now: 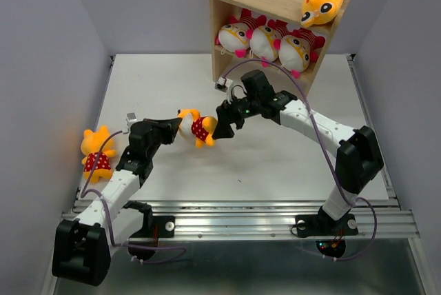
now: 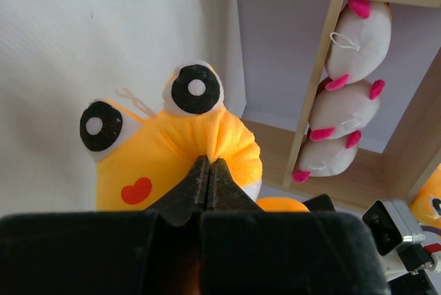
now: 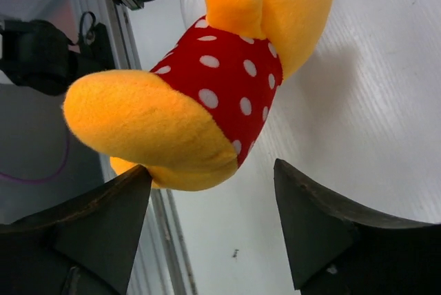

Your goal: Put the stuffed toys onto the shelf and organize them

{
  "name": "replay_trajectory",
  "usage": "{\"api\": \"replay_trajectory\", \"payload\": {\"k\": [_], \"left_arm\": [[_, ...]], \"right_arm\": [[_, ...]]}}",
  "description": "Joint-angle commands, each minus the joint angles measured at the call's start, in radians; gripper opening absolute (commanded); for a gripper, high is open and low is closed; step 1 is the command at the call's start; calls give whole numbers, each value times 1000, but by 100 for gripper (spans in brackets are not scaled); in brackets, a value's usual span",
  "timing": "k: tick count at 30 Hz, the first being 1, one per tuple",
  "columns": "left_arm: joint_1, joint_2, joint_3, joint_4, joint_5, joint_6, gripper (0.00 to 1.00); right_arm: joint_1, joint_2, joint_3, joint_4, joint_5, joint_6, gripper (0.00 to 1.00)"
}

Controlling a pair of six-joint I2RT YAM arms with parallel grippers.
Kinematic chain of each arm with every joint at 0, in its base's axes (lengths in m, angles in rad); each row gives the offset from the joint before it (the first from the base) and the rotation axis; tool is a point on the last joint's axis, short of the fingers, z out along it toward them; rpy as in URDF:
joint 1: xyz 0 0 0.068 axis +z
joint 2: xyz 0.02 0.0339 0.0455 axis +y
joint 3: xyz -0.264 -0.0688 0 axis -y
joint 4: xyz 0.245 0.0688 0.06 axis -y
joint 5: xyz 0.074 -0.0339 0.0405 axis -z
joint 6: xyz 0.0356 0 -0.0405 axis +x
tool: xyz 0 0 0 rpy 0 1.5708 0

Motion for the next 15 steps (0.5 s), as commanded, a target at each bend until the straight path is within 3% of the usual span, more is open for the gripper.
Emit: {"api": "replay_trajectory", "payload": {"k": [1,2,6,8,9,12,13,14,15], "left_arm": [[-20,-61,-18,21,-16,-70,0],[-20,-72,-21,19,-16,-68,0],[-20,-78,-12,39,-21,5,0],[-20,-79,5,41,-18,83,0],[-20,-87,11,41,-18,116,0],[-18,-111,43,25,-24,295,0],[-18,-118,51,19,-22,352,4],[-20,-124,74,5,-15,471,23],[-20,-130,86,-4,-4,531,35]], "right_arm": [[8,13,5,188,-57,143,65],[8,25,19,194,-101,157,51],[8,25,36,225,-201,133,19],[8,15,49,204,-231,61,12],[8,12,57,163,-223,30,4],[8,-8,91,75,-199,-131,1],[8,-16,92,26,-194,-160,1],[8,-30,97,0,-188,-224,1],[8,-34,102,-31,-186,-263,1]]}}
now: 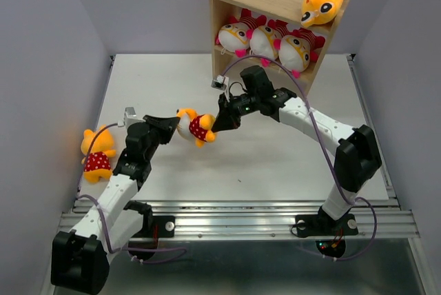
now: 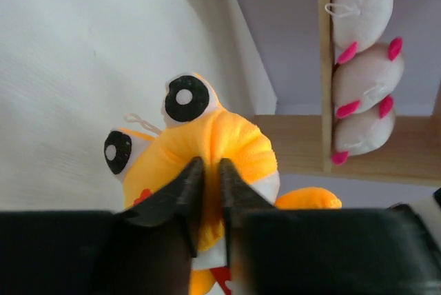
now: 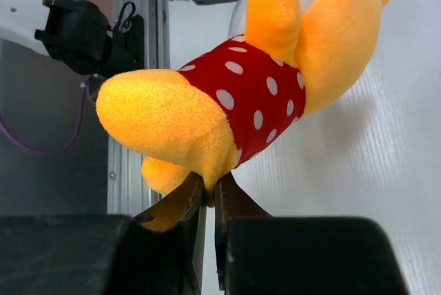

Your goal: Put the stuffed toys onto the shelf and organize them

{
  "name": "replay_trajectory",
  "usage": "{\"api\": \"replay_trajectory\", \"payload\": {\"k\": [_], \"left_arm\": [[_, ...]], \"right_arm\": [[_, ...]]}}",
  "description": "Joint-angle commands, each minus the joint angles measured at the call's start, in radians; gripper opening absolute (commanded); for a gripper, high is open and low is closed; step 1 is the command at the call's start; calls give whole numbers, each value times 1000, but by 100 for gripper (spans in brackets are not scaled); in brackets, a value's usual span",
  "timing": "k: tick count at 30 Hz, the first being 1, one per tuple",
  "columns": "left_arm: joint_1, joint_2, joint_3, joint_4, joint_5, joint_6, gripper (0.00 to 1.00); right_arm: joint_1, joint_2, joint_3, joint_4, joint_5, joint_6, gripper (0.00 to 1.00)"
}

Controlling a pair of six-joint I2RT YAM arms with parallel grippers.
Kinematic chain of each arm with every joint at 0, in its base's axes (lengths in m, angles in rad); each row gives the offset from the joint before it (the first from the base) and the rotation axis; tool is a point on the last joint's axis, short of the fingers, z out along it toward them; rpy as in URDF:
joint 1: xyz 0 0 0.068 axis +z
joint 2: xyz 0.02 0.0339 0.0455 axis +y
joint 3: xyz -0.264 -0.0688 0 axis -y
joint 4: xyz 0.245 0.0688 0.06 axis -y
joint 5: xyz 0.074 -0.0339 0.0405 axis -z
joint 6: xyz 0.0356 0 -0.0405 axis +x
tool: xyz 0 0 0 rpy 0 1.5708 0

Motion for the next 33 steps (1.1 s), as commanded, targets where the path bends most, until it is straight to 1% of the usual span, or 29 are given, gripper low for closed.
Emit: {"api": "replay_trajectory", "payload": {"k": [1,2,3,4,5,6,7,8,9,10,11,13,14,16,17,18,20,21,25,30,33], "left_arm": [[-11,-60,107,13,40,381,46],[-12,-67,130,5,62,445,55],[-11,-73,141,1,112,508,67],[-12,-86,161,-7,156,616,71],[-12,-91,168,-10,178,665,72],[-12,-97,181,-28,198,709,73],[-12,-110,190,-35,220,798,74],[-11,-114,208,-48,265,837,75],[-12,-129,217,-52,293,878,75],[-12,-137,224,-52,327,957,75],[-12,-148,231,-50,396,990,75],[-11,-168,236,-49,466,1053,75],[-12,-172,239,-49,549,1125,75],[-11,-185,236,-49,621,1180,75],[-12,-188,231,-52,699,1235,75],[-12,-189,230,-59,738,1272,76],[-14,-188,218,-62,821,1302,77],[-12,-183,214,-71,844,1334,77],[-31,-150,205,-72,912,1369,78],[-89,-78,233,-72,915,1411,78],[-150,-4,260,-72,913,1440,78]], "right_arm": [[8,-56,79,-151,-13,-244,1],[8,-59,85,-188,-12,-281,1],[8,-64,91,-225,-12,-362,1],[8,-68,95,-293,-10,-396,1],[8,-73,98,-329,2,-436,1],[8,-81,99,-364,5,-519,1],[8,-84,108,-434,10,-556,1],[8,-88,111,-468,25,-629,1],[8,-90,114,-498,33,-665,1],[8,-95,122,-559,39,-697,1],[8,-98,131,-582,53,-746,1],[8,-101,141,-637,67,-788,1],[8,-108,148,-651,74,-824,1],[8,-110,160,-697,80,-861,1],[8,-108,170,-716,85,-880,1],[8,-105,191,-732,85,-912,1],[8,-98,213,-783,90,-940,1],[8,-89,226,-803,88,-972,1],[8,-62,280,-892,73,-1026,1],[8,-35,329,-938,36,-1062,1],[8,-18,361,-967,30,-1078,1]]}}
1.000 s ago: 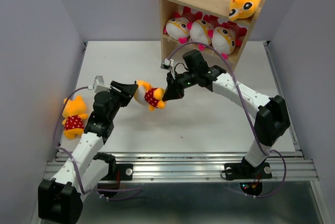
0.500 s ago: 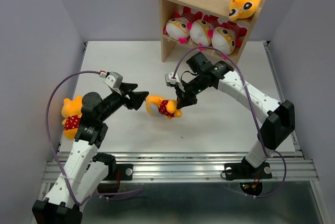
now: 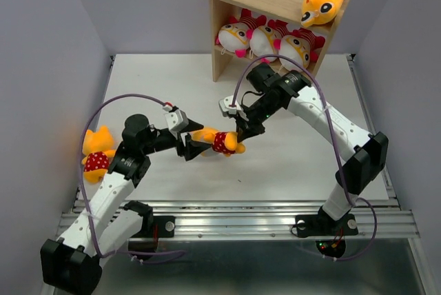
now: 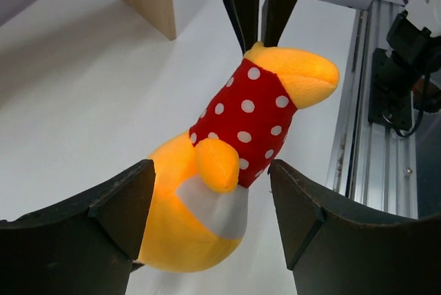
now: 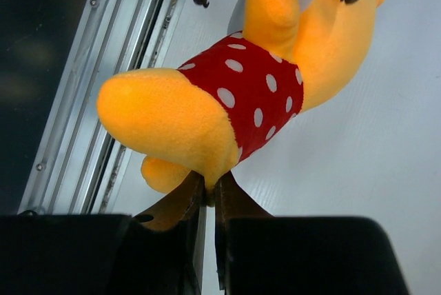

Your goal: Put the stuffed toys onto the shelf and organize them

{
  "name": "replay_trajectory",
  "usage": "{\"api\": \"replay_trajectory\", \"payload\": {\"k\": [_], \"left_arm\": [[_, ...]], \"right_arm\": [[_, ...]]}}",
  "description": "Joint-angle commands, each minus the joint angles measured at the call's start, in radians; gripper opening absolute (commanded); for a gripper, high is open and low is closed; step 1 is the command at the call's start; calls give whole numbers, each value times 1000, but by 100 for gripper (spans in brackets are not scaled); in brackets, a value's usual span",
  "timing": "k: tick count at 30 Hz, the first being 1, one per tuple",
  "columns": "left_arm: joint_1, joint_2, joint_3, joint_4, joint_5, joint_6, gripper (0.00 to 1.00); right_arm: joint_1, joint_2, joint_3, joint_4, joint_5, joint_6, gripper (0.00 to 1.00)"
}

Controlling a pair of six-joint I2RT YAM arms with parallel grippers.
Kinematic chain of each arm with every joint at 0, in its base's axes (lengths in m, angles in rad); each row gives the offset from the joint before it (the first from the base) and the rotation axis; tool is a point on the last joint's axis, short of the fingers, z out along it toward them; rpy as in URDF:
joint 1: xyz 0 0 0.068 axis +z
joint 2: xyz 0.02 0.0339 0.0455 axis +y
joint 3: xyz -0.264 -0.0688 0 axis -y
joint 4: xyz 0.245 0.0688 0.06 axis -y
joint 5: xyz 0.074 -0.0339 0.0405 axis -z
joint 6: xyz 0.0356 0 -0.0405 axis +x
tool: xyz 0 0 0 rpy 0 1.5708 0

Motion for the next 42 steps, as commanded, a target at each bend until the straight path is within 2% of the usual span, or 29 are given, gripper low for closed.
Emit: {"api": "replay_trajectory", "payload": {"k": [1,5,11,14,15,17,19,20,23,24,25,26,27,29,30,32,33,38,42], "left_arm": [[-59,77,71,24,48,80,78],[-146,156,112,14,59,106,78],[-208,235,120,-36,31,161,74],[-223,252,111,-34,17,155,61],[-226,258,108,-28,13,152,50],[-228,264,100,-17,-7,129,36],[-229,272,92,19,-23,97,32],[-231,273,83,41,-39,48,25],[-229,276,50,159,-42,-85,15],[-231,276,39,235,-53,-124,1],[-231,279,30,265,-65,-180,0],[-229,282,10,297,-88,-222,0],[-225,290,0,349,-117,-335,0],[-194,311,-12,388,-144,-456,0],[-138,324,-36,455,-112,-582,0],[-72,351,-62,510,-93,-705,0],[-8,360,-88,570,-82,-803,0],[122,350,-118,650,-105,-991,0],[211,368,-119,696,-131,-1155,0]], "right_arm": [[8,22,78,-72,-48,-61,1],[8,38,112,-72,-54,-55,1],[8,30,147,19,-87,72,1],[-48,33,167,90,-131,184,1],[-90,47,180,98,-180,221,1],[-136,65,219,109,-272,267,1],[-186,90,235,138,-326,341,1],[-186,94,236,148,-341,357,1],[-186,91,210,234,-335,437,1],[-186,91,203,260,-317,497,1],[-186,91,203,304,-306,522,2],[-186,97,206,319,-292,540,5],[-186,99,218,343,-254,568,18],[-186,103,230,371,-208,600,26],[-186,105,238,377,-165,606,39],[-196,104,262,401,-121,620,50],[-196,104,272,411,-90,623,61],[-218,93,296,418,-68,595,73],[-227,36,152,454,-201,530,80]]}}
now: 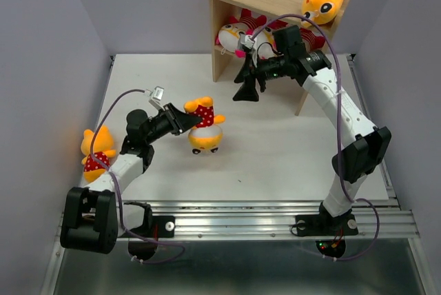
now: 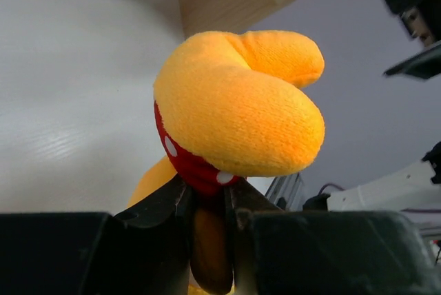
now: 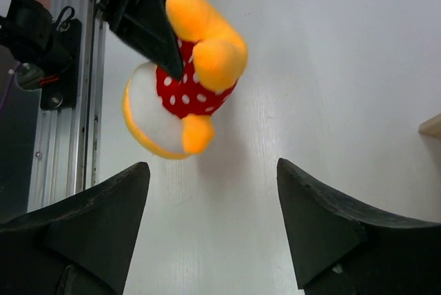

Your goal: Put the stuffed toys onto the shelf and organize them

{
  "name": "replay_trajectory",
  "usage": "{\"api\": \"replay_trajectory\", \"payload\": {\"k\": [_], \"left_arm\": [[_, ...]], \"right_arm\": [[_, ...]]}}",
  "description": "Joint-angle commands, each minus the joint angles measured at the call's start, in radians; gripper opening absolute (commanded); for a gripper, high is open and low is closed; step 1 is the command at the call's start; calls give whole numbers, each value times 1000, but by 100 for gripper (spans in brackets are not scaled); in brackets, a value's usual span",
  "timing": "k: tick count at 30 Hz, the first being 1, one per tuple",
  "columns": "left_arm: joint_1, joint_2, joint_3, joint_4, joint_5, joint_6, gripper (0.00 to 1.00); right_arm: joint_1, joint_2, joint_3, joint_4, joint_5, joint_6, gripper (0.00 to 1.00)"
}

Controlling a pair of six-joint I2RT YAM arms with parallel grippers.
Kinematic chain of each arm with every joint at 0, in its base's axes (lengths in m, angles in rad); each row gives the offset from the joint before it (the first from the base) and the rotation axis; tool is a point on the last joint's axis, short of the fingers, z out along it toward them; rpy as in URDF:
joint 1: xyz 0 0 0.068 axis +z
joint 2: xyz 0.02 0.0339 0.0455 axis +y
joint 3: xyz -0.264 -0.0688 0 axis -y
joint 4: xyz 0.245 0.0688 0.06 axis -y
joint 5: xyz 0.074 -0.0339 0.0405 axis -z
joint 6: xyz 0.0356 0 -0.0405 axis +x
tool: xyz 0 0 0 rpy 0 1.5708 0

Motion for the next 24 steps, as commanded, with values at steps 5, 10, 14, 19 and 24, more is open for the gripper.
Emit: {"api": "replay_trajectory", "payload": {"k": [5,10,14,19,24], "left_arm": [[93,7,-62,410,-56,-503,0],[92,18,-139,643,-167,-757,0],[90,6,-170,697,-230,-842,0],[78,-49,-190,651,-317,-888,0],[60,-92,-217,616,-380,-910,0]], "right_arm": [[-9,-178,-364,196,-297,-108,87],[0,-193,-454,202,-323,-155,91],[42,-187,-465,245,-297,-126,91],[137,-158,-447,312,-240,-53,91],[189,-115,-410,387,-179,44,90]]}}
